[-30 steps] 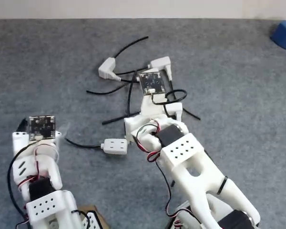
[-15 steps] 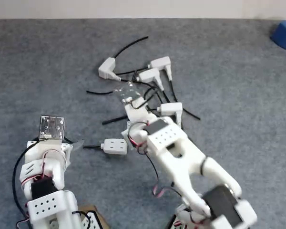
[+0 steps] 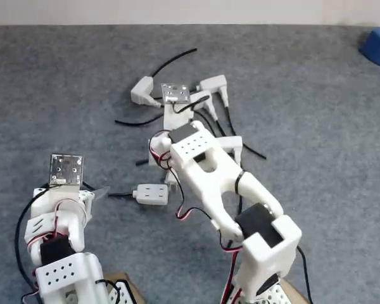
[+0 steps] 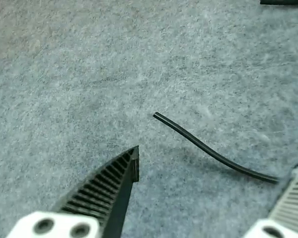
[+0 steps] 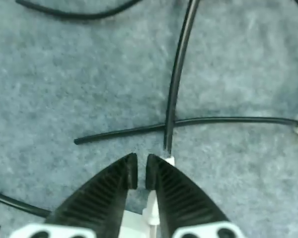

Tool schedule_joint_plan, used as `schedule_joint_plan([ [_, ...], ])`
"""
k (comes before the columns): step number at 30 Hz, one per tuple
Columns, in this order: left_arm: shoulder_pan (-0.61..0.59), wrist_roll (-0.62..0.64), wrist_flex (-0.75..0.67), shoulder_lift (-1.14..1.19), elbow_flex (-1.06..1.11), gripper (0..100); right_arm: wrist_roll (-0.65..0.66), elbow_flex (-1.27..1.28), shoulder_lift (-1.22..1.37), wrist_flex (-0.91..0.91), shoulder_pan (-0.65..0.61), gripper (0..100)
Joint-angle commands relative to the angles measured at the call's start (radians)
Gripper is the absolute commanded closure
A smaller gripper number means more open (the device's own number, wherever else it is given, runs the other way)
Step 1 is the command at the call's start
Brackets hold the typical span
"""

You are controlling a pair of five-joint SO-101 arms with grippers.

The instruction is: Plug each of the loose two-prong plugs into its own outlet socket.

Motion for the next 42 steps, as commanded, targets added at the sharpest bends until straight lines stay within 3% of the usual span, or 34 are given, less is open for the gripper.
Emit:
schedule_joint_plan([
  [1,-0.021,-0.009,0.002,-0.012,-0.045,58,-0.009,-0.047,0.010,0.007,-0.007,96.1],
  [13,-0.021,-0.009,0.002,-0.012,-0.045,58,0.048,-0.101,0.001,0.145,-0.005,95.5],
  [17,-0.021,-0.009,0.002,-0.012,-0.045,58,0.043,-0.162,0.005,0.206,0.001,88.0],
  [42,-0.028,-0.009,0.002,-0.012,-0.054,58,0.048,-0.024,0.050,0.045,0.012,85.3],
])
